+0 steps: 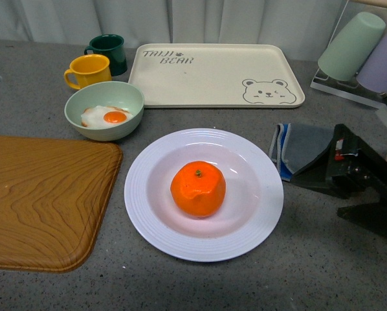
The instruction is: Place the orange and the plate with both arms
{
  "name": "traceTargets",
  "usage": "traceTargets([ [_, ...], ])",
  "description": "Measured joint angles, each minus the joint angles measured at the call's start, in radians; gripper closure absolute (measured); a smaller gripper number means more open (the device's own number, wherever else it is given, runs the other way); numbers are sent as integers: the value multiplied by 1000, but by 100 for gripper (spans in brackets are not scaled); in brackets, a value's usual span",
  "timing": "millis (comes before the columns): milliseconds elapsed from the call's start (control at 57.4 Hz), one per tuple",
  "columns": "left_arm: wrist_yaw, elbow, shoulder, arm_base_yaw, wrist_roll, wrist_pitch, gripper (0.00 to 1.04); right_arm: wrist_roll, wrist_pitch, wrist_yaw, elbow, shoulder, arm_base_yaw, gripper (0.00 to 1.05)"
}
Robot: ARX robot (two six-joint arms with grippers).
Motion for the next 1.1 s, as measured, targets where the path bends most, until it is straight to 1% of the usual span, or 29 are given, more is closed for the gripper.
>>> traceTargets([
  [139,0,0,0,0,0,0,7,34,-21,-28,59,84,29,9],
  [314,0,0,0,0,0,0,7,150,67,-66,110,167,59,9],
  [383,0,0,0,0,0,0,7,184,75,-72,129,197,65,9],
  [1098,0,0,0,0,0,0,7,424,132,-117,281,377,82,9],
])
